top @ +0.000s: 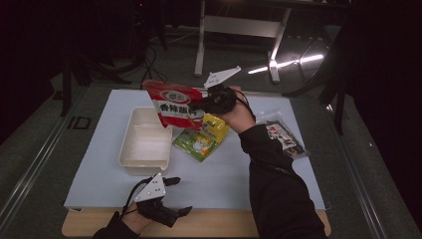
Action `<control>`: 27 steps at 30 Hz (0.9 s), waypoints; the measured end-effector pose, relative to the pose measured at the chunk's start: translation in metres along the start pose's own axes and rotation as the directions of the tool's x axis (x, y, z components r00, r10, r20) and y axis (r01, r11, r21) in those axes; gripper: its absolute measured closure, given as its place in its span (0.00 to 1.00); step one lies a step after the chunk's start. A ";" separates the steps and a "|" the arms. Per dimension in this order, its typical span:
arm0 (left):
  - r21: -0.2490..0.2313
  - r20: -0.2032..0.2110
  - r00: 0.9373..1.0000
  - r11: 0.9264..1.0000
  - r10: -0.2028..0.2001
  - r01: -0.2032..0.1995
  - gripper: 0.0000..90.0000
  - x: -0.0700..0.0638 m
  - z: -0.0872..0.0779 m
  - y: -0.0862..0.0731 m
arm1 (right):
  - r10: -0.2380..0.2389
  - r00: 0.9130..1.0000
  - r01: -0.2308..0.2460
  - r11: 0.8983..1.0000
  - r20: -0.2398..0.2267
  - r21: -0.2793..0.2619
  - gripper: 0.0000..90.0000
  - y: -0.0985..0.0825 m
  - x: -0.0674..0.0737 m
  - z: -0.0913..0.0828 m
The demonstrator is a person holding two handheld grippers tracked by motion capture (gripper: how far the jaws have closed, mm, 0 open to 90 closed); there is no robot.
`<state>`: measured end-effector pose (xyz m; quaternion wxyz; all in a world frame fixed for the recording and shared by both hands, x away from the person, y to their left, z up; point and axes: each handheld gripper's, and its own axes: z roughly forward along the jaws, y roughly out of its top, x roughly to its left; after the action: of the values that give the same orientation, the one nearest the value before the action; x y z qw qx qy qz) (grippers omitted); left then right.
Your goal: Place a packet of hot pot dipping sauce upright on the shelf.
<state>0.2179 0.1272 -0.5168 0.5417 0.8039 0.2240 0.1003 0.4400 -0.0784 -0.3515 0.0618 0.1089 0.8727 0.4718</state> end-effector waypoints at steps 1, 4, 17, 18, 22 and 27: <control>-0.003 0.001 1.000 1.000 -0.002 0.002 0.06 0.000 -0.001 0.000 | -0.001 1.000 0.001 1.000 -0.006 -0.002 1.00 0.000 -0.002 0.004; -0.003 -0.002 1.000 1.000 -0.007 0.007 0.06 0.000 -0.002 -0.002 | 0.007 1.000 -0.007 1.000 -0.005 -0.005 1.00 0.002 -0.005 0.016; -0.001 -0.016 1.000 1.000 -0.024 0.024 0.06 -0.004 -0.009 -0.009 | 0.014 1.000 -0.014 0.999 -0.009 -0.034 1.00 0.009 -0.015 0.056; -0.002 -0.018 1.000 1.000 -0.024 0.024 0.06 -0.004 -0.010 -0.009 | 0.016 1.000 -0.017 0.999 -0.017 -0.034 1.00 0.010 -0.016 0.058; -0.015 -0.026 0.999 0.999 -0.031 0.030 0.06 -0.004 -0.014 -0.009 | 0.022 0.999 -0.023 0.999 -0.024 -0.035 1.00 0.011 -0.019 0.069; -0.019 -0.043 0.998 0.999 -0.039 0.038 0.06 -0.003 -0.018 -0.011 | 0.022 0.999 -0.023 0.999 -0.035 -0.030 1.00 0.011 -0.023 0.084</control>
<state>0.2049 0.1441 -0.5195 0.5458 0.7921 0.2503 0.1095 0.4818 -0.0103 -0.3878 0.0431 0.1095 0.8651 0.4876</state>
